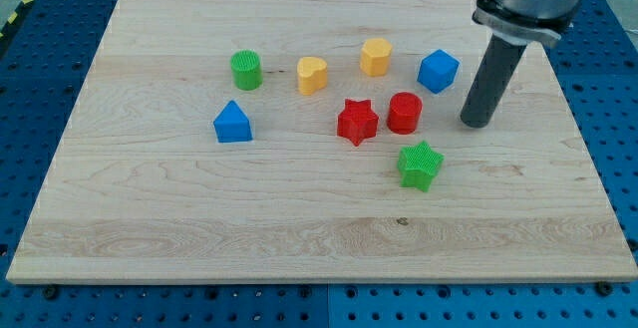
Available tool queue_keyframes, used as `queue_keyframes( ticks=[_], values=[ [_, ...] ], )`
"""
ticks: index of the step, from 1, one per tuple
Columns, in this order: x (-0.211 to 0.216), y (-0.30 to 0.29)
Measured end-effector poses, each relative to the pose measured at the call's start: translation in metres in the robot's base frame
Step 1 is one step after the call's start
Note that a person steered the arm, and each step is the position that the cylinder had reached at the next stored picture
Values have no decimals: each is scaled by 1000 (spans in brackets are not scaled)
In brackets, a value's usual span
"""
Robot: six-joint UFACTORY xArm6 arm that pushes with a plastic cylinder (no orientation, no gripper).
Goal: Nudge the blue cube left a bit
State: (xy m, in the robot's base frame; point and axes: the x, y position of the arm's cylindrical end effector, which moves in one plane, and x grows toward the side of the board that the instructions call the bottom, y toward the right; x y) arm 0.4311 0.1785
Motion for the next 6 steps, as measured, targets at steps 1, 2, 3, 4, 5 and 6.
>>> queue_keyframes(
  ticks=[1, 2, 3, 4, 5, 6],
  values=[
    [-25, -3],
    [-43, -2],
    [-63, -1],
    [-66, 1],
    [-93, 0],
    [-96, 0]
  ],
)
